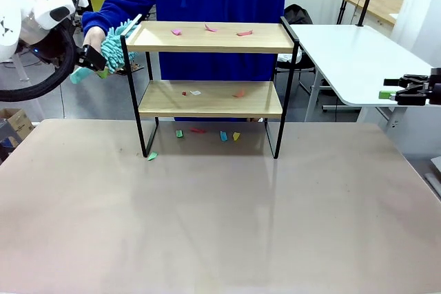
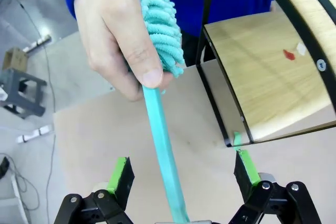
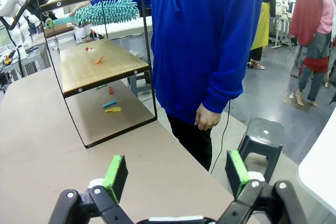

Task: Clean the shelf.
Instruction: Pick up the Duster handed by the human, then clean the specific section of the Shelf indicated by the human with the Duster.

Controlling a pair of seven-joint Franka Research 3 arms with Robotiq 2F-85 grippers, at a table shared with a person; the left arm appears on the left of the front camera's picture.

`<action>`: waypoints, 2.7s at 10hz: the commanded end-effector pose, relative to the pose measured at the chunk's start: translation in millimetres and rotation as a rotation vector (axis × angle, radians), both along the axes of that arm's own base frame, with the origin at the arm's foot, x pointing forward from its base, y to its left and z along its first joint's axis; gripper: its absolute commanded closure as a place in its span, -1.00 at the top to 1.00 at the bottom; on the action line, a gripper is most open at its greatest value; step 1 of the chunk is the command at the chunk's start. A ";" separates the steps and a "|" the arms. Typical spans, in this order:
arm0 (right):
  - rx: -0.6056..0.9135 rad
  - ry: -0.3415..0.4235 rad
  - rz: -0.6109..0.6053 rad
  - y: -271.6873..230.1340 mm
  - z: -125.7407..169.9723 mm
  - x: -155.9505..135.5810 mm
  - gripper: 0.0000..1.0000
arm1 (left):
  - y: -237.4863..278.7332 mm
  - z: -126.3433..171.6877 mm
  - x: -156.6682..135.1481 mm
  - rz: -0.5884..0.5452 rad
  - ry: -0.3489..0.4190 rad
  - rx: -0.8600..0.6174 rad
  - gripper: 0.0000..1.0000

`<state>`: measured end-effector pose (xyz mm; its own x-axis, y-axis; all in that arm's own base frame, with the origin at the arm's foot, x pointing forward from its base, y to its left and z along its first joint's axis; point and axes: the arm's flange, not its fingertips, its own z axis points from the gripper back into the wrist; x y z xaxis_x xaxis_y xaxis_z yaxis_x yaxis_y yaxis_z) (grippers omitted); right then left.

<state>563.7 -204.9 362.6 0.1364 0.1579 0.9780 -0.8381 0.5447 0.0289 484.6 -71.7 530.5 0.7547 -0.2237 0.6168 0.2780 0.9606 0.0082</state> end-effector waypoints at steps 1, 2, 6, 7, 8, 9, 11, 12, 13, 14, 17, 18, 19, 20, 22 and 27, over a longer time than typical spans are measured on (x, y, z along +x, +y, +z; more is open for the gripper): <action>0.001 -0.005 0.003 1.8 2.3 0.9 1.00 | -1.2 2.2 -3.3 0.028 0.012 -0.011 1.00; 0.001 -0.005 0.003 1.8 2.3 0.9 1.00 | 0.2 3.8 -3.4 0.022 -0.006 -0.028 1.00; 0.001 -0.005 0.003 1.8 2.3 0.9 1.00 | 2.0 4.0 -3.6 0.023 0.028 0.014 -0.23; 0.001 -0.005 0.003 1.8 2.3 0.9 1.00 | 2.1 5.0 -3.1 0.028 0.031 0.011 -1.00; 0.001 -0.005 0.003 1.8 2.3 0.9 1.00 | 2.5 5.7 -3.3 0.029 0.027 0.022 -1.00; 0.001 -0.005 0.003 1.8 2.3 0.9 1.00 | 3.0 5.8 -4.1 0.038 0.032 0.024 -1.00; 0.001 -0.005 0.003 1.8 2.3 0.9 1.00 | 3.1 6.7 -3.1 0.058 0.039 0.025 -1.00; 0.001 -0.005 0.003 1.8 2.3 0.9 1.00 | 2.6 6.4 -3.3 0.056 0.042 0.029 -1.00; 0.001 -0.005 0.003 1.8 2.3 0.9 1.00 | 2.5 6.5 -3.2 0.066 0.045 0.034 -1.00; 0.001 -0.005 0.003 1.8 2.3 0.9 1.00 | 2.6 7.3 -2.1 0.075 0.044 0.036 -1.00; 0.001 -0.005 0.003 1.8 2.3 0.9 1.00 | 5.2 2.7 -1.3 0.053 0.038 0.014 -1.00; 0.001 -0.005 0.003 1.8 2.3 0.9 1.00 | 5.2 2.7 -1.3 0.053 0.038 0.014 -1.00; 0.001 -0.005 0.003 1.8 2.3 0.9 1.00 | 5.2 2.7 -1.3 0.053 0.038 0.014 -1.00; 0.001 -0.005 0.003 1.8 2.3 0.9 1.00 | 5.2 2.7 -1.3 0.053 0.038 0.014 -1.00; 0.001 -0.005 0.003 1.8 2.3 0.9 1.00 | 3.2 2.0 -0.9 0.064 0.043 0.003 -0.74; 0.001 -0.005 0.003 1.8 2.3 0.9 1.00 | 98.1 54.2 -47.6 -0.211 0.082 0.387 -0.74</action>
<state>563.7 -204.9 362.5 0.1366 0.1577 0.9780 -0.8381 0.5447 0.0292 448.9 18.0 569.8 0.7668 -0.4789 0.4273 0.3884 0.8763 0.2851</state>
